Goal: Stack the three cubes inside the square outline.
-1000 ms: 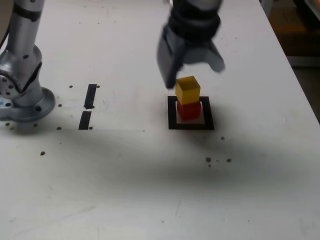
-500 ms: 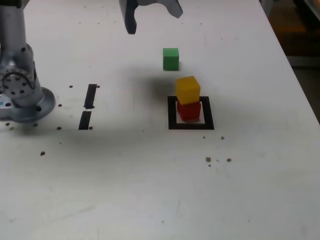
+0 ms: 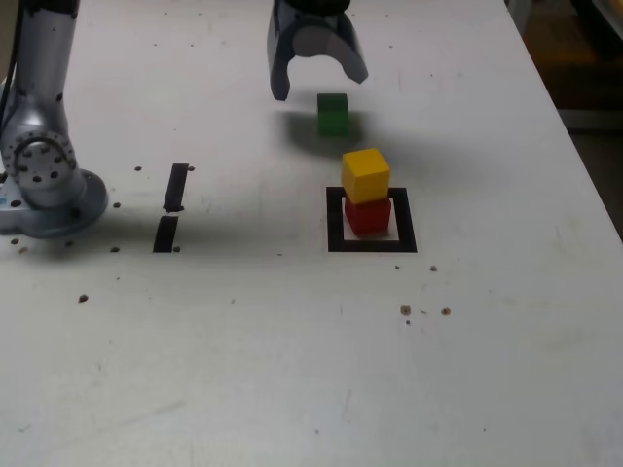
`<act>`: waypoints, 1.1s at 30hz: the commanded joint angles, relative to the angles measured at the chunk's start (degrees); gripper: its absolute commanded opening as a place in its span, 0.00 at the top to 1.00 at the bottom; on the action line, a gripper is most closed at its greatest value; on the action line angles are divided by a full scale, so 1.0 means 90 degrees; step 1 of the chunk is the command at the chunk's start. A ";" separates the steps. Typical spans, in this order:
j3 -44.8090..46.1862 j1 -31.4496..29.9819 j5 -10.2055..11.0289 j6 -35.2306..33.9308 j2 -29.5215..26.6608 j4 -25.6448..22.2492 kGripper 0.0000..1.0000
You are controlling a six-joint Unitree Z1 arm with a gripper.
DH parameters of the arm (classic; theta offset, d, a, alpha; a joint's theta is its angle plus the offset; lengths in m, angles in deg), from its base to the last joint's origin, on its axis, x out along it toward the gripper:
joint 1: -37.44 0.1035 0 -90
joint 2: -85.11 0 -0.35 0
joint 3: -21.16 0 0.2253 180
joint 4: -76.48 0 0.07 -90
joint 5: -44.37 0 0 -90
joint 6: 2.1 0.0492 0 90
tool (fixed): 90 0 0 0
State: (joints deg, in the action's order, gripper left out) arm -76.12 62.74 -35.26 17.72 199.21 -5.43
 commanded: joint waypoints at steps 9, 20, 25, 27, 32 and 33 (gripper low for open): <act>0.0185 -0.0190 -0.0074 0.0249 0.0240 0.0253 0.20; 0.0162 -0.0244 -0.0400 0.0408 0.0519 0.0730 0.53; 0.0264 -0.0253 -0.0599 0.0417 0.0438 0.0892 0.69; 0.0300 -0.0253 -0.0678 0.0410 0.0366 0.0920 0.71; 0.0270 -0.0340 -0.0712 0.0215 -0.0217 0.0748 0.79; 0.0212 -0.0386 -0.0697 0.0147 -0.0369 0.0625 0.81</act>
State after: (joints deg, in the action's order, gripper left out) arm -73.47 59.74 -41.73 19.44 198.38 1.23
